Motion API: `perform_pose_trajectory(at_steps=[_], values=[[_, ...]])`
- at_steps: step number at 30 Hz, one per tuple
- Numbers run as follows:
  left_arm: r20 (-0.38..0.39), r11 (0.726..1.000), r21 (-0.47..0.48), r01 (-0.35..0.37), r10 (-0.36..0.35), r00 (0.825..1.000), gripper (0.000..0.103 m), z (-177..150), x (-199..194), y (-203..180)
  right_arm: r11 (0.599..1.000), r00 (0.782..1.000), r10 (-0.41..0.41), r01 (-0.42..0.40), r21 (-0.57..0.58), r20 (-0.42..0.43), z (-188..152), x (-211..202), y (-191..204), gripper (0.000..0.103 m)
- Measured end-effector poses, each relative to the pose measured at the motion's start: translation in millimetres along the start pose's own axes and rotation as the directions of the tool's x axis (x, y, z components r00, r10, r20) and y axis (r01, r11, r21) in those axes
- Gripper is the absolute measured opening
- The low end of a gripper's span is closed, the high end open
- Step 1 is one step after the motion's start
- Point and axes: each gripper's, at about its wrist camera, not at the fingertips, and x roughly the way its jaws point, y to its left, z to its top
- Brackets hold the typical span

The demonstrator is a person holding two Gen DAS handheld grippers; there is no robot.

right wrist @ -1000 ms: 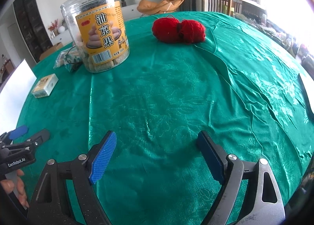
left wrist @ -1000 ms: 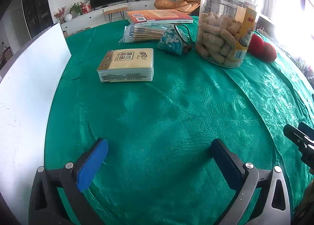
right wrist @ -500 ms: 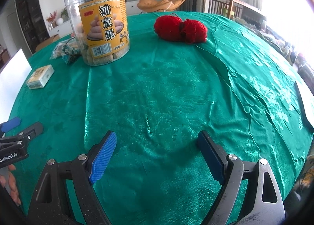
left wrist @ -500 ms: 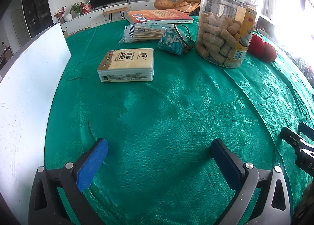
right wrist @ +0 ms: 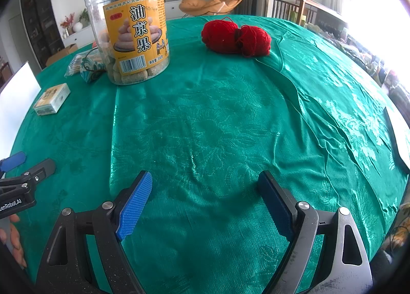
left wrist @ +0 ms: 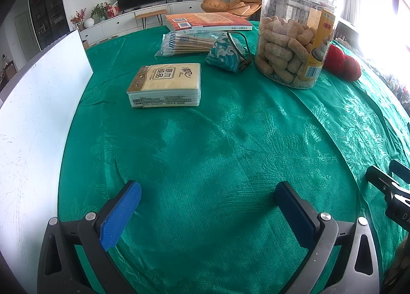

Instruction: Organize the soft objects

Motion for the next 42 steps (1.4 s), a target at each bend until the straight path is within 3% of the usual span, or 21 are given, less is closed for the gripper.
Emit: perform_pose_trajectory(at_steps=[4, 6, 7, 8, 10, 13, 16, 21, 23, 25, 28, 30, 31, 32, 33, 34, 37, 38, 39, 40, 42], values=[[-0.004, 1.000, -0.004, 0.009, -0.009, 1.000, 0.103, 0, -2, 1, 1.000, 1.000, -0.002, 0.002, -0.001, 0.000, 0, 0, 0, 0.087], [-0.025, 0.996, -0.074, 0.044, -0.046, 0.999, 0.103, 2, -6, 11, 1.000, 1.000, -0.001, 0.001, -0.001, 0.000, 0, 0, 0, 0.087], [-0.019, 0.987, -0.135, 0.089, -0.092, 0.996, 0.103, 1, -11, 17, 1.000, 1.000, 0.000, 0.000, -0.002, -0.001, 0, 0, 1, 0.088], [0.003, 0.959, -0.225, 0.173, -0.177, 0.984, 0.103, 0, -16, 27, 1.000, 1.000, 0.000, 0.000, -0.003, -0.001, 0, 0, 1, 0.088], [0.019, 0.907, -0.329, 0.263, -0.273, 0.962, 0.103, 6, -15, 38, 1.000, 1.000, -0.001, 0.001, -0.003, -0.002, 0, 0, 1, 0.089], [0.006, 0.889, -0.366, 0.276, -0.294, 0.956, 0.103, 34, -1, 41, 1.000, 1.000, 0.000, 0.000, -0.006, -0.005, 0, 0, 2, 0.090], [0.010, 0.843, -0.467, 0.266, -0.296, 0.955, 0.103, 66, 28, 57, 1.000, 1.000, 0.002, -0.002, -0.006, -0.005, 0, 0, 2, 0.091], [0.042, 0.815, -0.543, 0.201, -0.213, 0.976, 0.103, 113, 61, 83, 1.000, 1.000, 0.001, -0.002, -0.006, -0.005, 0, 0, 2, 0.091], [0.029, 0.825, -0.540, 0.168, -0.181, 0.983, 0.103, 128, 72, 86, 1.000, 1.000, 0.001, -0.001, -0.007, -0.005, 0, 1, 2, 0.091], [-0.016, 0.864, -0.490, 0.113, -0.139, 0.990, 0.103, 142, 82, 80, 1.000, 1.000, 0.001, -0.001, -0.008, -0.005, 0, 1, 2, 0.091], [-0.131, 0.948, -0.319, 0.003, -0.047, 0.990, 0.103, 149, 93, 56, 1.000, 1.000, 0.001, -0.001, -0.008, -0.005, 0, 1, 2, 0.091], [-0.153, 0.979, -0.198, -0.054, 0.023, 0.988, 0.103, 141, 93, 41, 1.000, 1.000, 0.000, -0.001, -0.007, -0.005, 0, 1, 3, 0.091], [-0.148, 0.986, -0.155, -0.069, 0.046, 0.988, 0.100, 136, 92, 36, 1.000, 1.000, 0.000, 0.000, -0.007, -0.005, 0, 0, 3, 0.091], [-0.125, 0.990, -0.102, -0.094, 0.081, 0.989, 0.086, 132, 89, 32, 1.000, 1.000, 0.000, 0.000, -0.008, -0.005, 0, 0, 3, 0.091], [-0.089, 0.993, -0.095, -0.073, 0.064, 0.994, 0.070, 128, 84, 33, 1.000, 1.000, 0.001, -0.001, -0.008, -0.005, 0, 0, 3, 0.091], [-0.075, 0.995, -0.086, -0.049, 0.043, 0.996, 0.066, 128, 80, 34, 1.000, 1.000, 0.004, -0.004, -0.007, -0.005, 0, 0, 2, 0.091], [-0.090, 0.993, -0.113, 0.020, -0.030, 0.995, 0.065, 126, 71, 43, 0.988, 0.991, 0.134, -0.134, 0.077, 0.013, 5, -5, -17, 0.090], [-0.090, 0.994, -0.107, 0.038, -0.047, 0.995, 0.065, 124, 66, 44, 0.961, 0.973, 0.223, -0.230, 0.156, 0.062, 12, -10, -36, 0.089], [-0.088, 0.994, -0.100, 0.049, -0.058, 0.994, 0.065, 123, 61, 44, 0.948, 0.966, 0.233, -0.250, 0.195, 0.109, 20, -13, -48, 0.089], [-0.087, 0.993, -0.097, 0.061, -0.070, 0.994, 0.065, 120, 54, 43, 0.957, 0.970, 0.196, -0.221, 0.187, 0.142, 36, -13, -56, 0.089], [-0.086, 0.990, -0.108, 0.092, -0.102, 0.991, 0.065, 117, 44, 40, 0.992, 0.980, 0.110, -0.119, 0.047, 0.166, 87, -2, -61, 0.089]])
